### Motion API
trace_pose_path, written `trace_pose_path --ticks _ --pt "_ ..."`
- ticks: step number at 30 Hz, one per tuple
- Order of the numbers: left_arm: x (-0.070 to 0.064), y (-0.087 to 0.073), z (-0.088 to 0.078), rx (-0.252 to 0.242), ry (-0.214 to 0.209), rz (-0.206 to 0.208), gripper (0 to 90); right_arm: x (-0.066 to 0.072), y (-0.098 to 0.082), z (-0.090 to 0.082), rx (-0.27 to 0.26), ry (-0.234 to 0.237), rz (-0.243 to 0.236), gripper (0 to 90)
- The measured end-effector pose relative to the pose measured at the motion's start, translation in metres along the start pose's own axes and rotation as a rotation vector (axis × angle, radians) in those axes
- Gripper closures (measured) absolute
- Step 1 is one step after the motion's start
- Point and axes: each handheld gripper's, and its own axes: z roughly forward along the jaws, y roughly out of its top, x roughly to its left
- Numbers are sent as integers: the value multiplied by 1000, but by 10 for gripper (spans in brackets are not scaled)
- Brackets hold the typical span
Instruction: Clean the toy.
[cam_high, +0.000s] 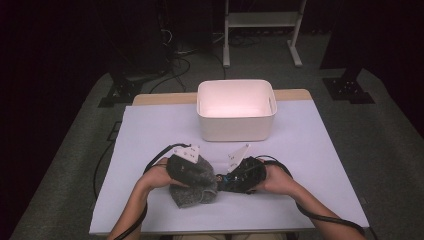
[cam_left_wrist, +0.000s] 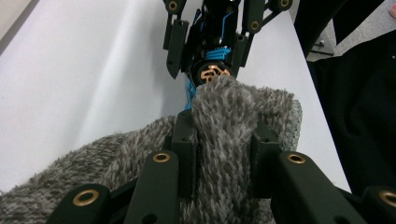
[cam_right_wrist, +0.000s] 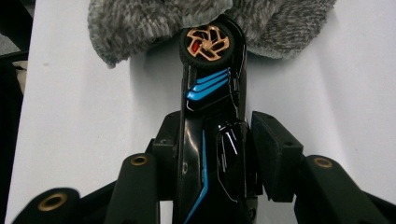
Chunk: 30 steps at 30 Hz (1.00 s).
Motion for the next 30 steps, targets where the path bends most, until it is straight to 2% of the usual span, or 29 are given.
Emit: trace_pose_path --ticks 5,7,11,14,16,19,24,26,30 --pt "2 -2 3 0 -7 -9 697 0 -4 -2 -11 -3 6 555" --pt "2 1 3 6 -4 4 697 -1 -5 -3 -13 1 13 555" --pt "0 12 -1 -38 -12 26 697 -1 -5 -3 -12 3 12 555" --pt "0 20 -3 -44 -10 42 697 -1 -6 -3 -17 3 16 555" --pt "1 21 -2 -27 -9 48 697 -1 -6 -2 -20 2 15 555" --pt "2 15 3 -5 -14 36 697 -1 -6 -3 -22 3 16 555" --pt "2 -3 4 -8 -11 -3 695 -1 -7 -3 -24 1 14 557" --pt "3 -9 6 -37 -18 -33 695 0 -6 -3 -23 -4 18 557" --pt "5 -8 7 -41 -14 -29 697 1 -5 -2 -26 -8 13 559"
